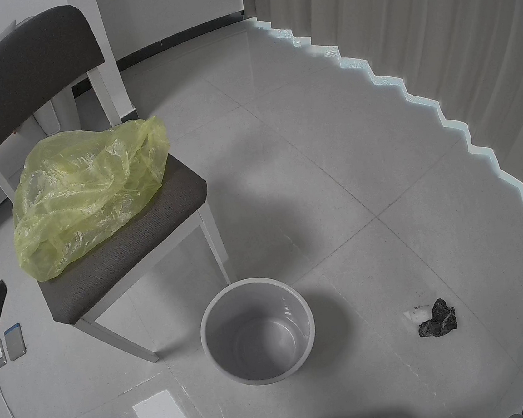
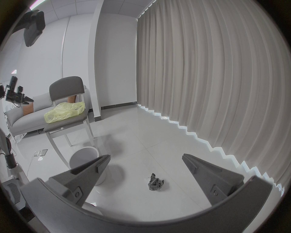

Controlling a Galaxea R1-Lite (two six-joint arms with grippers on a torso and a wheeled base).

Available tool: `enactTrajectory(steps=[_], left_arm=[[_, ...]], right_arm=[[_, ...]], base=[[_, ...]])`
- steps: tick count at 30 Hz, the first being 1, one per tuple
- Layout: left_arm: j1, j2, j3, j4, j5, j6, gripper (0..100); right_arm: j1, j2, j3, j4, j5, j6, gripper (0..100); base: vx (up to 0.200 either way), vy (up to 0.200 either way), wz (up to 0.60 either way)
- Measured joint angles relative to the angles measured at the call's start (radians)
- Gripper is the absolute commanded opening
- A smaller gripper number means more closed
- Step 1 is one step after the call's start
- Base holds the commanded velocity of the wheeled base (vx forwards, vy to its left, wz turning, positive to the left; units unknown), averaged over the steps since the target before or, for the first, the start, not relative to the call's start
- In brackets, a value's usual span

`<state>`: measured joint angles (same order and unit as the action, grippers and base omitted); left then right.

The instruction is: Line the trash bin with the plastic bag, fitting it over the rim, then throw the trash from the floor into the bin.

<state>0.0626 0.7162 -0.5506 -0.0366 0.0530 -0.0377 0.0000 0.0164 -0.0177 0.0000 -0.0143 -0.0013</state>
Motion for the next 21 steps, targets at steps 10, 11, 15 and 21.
enactTrajectory(steps=[10, 11, 15, 21], left_arm=[[0.182, 0.46, -0.173, 0.013, 0.081, 0.164, 100], [0.194, 0.495, -0.188, 0.014, 0.088, 0.173, 100], [0.228, 0.634, -0.276, 0.006, 0.104, 0.193, 100], [0.227, 0.785, -0.388, -0.011, 0.11, 0.195, 100]], right_arm=[[0.0, 0.0, 0.0, 0.0, 0.0, 0.0, 100], [0.0, 0.0, 0.0, 0.0, 0.0, 0.0, 100], [0.0, 0.0, 0.0, -0.001, 0.0, 0.0, 100], [0.0, 0.0, 0.0, -0.001, 0.0, 0.0, 100]], base=[[0.0, 0.0, 0.0], [0.0, 0.0, 0.0], [0.0, 0.0, 0.0], [0.0, 0.0, 0.0]])
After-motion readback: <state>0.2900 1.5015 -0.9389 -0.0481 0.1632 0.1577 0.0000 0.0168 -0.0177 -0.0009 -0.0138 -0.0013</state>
